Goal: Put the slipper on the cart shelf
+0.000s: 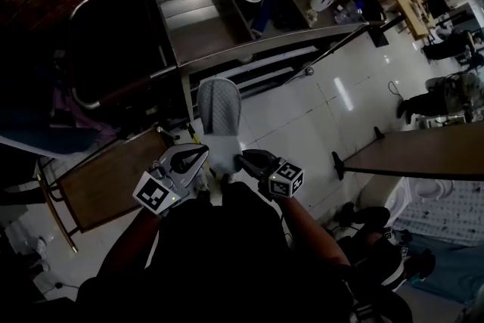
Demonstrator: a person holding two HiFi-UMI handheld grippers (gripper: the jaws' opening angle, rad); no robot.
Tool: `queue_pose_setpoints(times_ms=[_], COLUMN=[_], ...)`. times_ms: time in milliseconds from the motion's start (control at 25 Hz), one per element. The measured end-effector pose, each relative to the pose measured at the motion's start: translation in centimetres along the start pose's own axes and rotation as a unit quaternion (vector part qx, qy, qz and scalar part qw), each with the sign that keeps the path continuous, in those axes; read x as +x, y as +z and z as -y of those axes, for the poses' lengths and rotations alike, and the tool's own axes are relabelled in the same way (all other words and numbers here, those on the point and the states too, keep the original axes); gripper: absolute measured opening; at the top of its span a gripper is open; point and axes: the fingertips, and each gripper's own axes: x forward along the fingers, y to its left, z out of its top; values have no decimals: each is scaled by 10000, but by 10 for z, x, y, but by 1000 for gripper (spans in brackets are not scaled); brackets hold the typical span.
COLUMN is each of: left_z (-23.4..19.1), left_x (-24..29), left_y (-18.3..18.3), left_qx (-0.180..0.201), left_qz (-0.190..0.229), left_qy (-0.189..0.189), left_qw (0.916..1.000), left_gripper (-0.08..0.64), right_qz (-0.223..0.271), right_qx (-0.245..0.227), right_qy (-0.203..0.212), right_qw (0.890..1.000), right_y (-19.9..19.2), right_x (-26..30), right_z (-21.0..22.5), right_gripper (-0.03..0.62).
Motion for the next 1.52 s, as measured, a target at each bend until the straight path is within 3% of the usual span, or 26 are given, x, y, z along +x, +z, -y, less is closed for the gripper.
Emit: queue_pose_setpoints(times_ms=[360,760,1520], left_z=[-28,-39,-75], left_x=[11,37,78], left_y=[-7,-15,-28], left_qx=[-10,-106,-221], left_qz=[-44,-219,-179], left_qy=[507,946,1298], left_qw=[9987,9952,9911], left_gripper=[0,0,0], right_qz=[-740,-1056,-1024], right_qx=[731,1289,739], right_qy=[173,383,158], right_qw=[9944,9853,9919], right_y=[-31,-19,38], right_x=[25,57,139], right_z=[51,120,206], right_gripper=[33,34,34])
